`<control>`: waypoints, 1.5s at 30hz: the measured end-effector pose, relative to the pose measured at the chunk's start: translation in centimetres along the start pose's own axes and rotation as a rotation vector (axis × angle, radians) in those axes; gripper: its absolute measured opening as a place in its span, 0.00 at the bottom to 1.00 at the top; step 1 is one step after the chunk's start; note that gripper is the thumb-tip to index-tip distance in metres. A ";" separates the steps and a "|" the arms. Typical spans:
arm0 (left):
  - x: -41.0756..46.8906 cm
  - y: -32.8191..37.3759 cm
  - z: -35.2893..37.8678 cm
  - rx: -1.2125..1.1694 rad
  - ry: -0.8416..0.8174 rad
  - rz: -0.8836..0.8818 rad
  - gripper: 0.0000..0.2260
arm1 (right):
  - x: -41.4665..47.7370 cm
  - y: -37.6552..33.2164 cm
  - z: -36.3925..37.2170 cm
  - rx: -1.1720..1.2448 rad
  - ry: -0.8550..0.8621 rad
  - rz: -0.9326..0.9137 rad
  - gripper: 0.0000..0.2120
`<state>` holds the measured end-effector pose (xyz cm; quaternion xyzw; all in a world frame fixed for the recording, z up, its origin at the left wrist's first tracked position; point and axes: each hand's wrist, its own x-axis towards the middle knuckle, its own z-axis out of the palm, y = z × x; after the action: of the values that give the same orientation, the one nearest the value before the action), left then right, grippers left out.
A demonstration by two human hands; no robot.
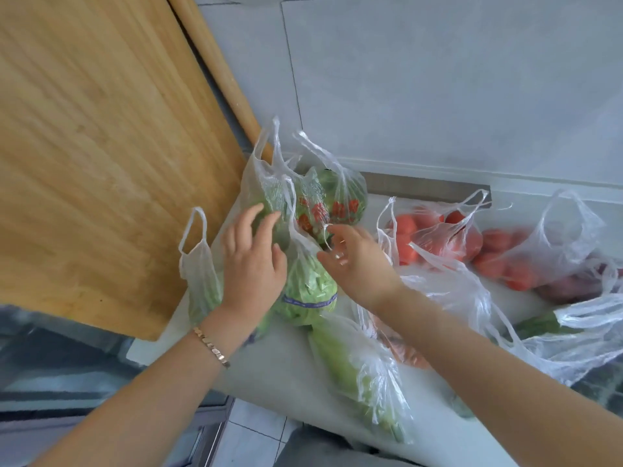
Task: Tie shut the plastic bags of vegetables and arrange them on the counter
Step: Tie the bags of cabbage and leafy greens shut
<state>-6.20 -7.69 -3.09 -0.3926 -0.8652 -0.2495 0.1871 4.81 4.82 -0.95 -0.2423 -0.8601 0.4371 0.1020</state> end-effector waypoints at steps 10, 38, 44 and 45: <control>2.1 -8.4 -1.4 -0.197 -0.436 -0.756 0.18 | 6.3 -3.2 5.2 0.072 0.044 -0.005 0.19; 4.5 -10.2 2.1 -1.468 -0.717 -1.107 0.08 | 7.3 -5.3 12.0 0.704 0.138 0.421 0.14; 4.1 -10.0 2.7 -1.320 -0.781 -1.028 0.09 | 6.3 -4.9 12.4 0.700 0.221 0.410 0.06; 4.0 -9.8 2.5 -1.269 -0.787 -0.992 0.06 | 6.2 -4.6 12.5 0.687 0.268 0.424 0.06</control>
<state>-16.58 -9.49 -5.87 -0.0601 -0.6361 -0.5805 -0.5048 -6.90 -3.12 -4.93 -0.4204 -0.5747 0.6743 0.1958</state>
